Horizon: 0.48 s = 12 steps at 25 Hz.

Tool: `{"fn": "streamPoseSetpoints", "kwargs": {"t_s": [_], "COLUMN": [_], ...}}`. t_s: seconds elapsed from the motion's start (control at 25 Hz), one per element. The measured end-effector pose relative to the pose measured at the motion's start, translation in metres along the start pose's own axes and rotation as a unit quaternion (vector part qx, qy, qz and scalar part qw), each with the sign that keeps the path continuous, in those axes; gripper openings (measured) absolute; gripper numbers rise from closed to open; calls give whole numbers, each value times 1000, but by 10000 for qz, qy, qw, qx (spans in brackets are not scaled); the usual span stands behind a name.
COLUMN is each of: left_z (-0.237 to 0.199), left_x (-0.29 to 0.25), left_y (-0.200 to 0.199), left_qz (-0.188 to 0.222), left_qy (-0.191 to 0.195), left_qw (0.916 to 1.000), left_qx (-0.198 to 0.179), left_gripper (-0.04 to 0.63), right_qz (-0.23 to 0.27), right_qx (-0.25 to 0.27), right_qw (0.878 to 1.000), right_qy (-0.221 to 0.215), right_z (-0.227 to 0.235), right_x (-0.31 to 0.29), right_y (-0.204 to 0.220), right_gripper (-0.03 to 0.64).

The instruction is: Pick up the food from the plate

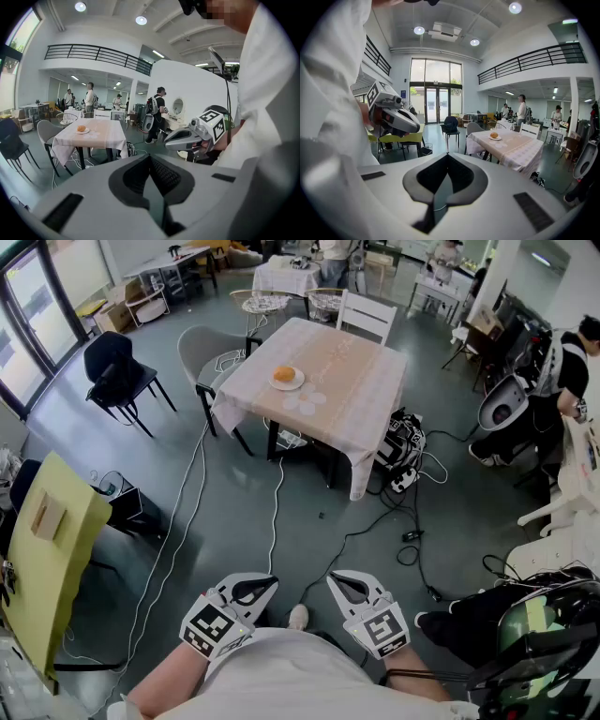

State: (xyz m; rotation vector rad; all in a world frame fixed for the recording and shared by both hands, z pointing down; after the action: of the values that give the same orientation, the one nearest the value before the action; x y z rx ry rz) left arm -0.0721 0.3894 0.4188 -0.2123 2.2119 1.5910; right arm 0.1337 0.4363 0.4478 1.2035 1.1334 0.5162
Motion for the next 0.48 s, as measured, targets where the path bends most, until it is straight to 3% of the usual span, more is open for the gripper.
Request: {"fn": "streamPoseSetpoints", "kwargs": {"t_s": [0.2, 0.48], "left_z": [-40, -115], "left_x": [-3, -7], "left_y": [-9, -21], "left_qz": [93, 274], "left_qy": [-106, 38], "left_qw": [9999, 9996], "left_qx": [-50, -25], "left_gripper": [8, 8], "right_qz": [24, -156], "right_qx": [133, 178], "right_qw": [9999, 9996], "right_qy": [21, 131], "right_z": [17, 35], "right_x": [-34, -96], "right_y": [-10, -30], "right_gripper": [11, 11]}}
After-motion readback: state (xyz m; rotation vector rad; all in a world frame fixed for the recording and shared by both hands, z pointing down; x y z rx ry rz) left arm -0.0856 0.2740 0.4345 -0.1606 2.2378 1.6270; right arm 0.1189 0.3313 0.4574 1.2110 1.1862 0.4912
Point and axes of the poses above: the fingertips, and each gripper's own axes: x backward along the fingers, z to its right, y out of its underside, the point moved 8 cm from there along x, backward along the fingers, and after that the axes turned 11 degrees about y, right-handed, at the moved point
